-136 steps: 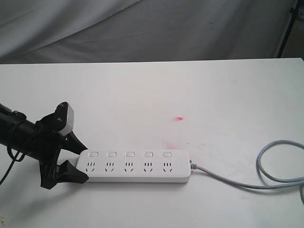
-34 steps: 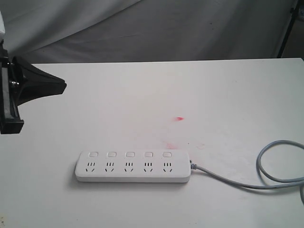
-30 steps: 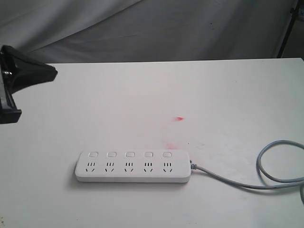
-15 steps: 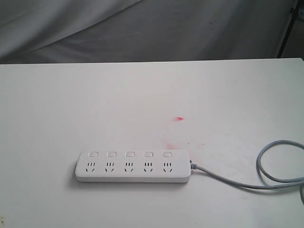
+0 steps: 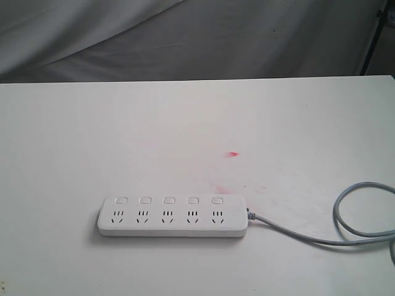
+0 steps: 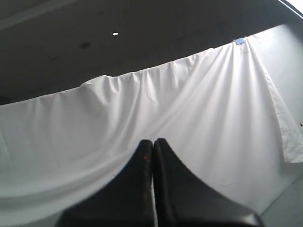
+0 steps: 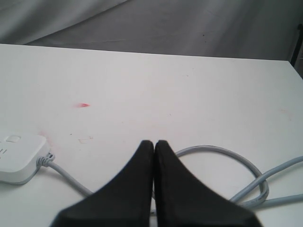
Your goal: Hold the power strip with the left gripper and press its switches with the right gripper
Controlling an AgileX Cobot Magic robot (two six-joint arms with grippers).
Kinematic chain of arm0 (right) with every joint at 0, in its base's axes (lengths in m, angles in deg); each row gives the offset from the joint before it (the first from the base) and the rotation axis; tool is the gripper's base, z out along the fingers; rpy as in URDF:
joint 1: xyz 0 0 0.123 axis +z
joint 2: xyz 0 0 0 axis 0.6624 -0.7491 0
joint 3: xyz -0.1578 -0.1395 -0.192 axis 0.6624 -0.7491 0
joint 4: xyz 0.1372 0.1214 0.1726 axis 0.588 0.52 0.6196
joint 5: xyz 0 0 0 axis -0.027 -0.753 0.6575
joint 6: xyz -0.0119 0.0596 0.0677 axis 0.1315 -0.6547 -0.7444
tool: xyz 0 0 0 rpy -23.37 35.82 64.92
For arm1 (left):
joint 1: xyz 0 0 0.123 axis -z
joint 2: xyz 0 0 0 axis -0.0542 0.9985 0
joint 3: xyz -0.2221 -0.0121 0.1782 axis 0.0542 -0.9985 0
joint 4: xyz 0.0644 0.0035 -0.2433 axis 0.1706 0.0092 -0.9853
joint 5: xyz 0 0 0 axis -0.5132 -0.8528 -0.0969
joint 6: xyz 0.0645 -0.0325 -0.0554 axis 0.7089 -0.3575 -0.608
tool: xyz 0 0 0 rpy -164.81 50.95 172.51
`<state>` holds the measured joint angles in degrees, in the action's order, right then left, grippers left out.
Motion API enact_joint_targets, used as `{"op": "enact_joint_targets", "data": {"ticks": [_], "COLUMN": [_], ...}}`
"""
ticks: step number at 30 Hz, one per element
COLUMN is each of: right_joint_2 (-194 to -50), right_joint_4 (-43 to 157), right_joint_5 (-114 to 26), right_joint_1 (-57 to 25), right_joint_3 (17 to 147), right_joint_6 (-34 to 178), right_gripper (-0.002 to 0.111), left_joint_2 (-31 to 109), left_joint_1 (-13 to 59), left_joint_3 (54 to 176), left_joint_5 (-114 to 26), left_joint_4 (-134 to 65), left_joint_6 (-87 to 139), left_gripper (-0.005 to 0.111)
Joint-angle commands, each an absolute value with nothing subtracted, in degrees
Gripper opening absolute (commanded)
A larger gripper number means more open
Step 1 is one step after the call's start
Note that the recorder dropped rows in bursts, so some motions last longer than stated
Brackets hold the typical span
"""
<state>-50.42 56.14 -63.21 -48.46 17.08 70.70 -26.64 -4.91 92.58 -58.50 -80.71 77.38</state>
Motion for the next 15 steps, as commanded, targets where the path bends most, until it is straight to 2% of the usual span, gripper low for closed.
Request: {"op": "enact_joint_targets", "data": {"ticks": [1,15], "right_joint_2": [-50.13,-50.13], "right_joint_4": [56.4,56.4], "right_joint_5": [-62.99,-62.99], "right_joint_1": [-48.9,-48.9], "right_joint_3": [16.85,16.85], "right_joint_6": [70.74,70.74], "right_gripper": [0.0,0.0], "left_joint_2": [-30.91,-30.91], "left_joint_1": [-5.06,-4.93], "left_joint_3": [87.89,83.29], "left_joint_5": [-53.8,-48.48], "left_joint_4": [-80.68,-80.24], "left_joint_6": [75.82,75.96], "left_gripper": [0.001,0.001]}}
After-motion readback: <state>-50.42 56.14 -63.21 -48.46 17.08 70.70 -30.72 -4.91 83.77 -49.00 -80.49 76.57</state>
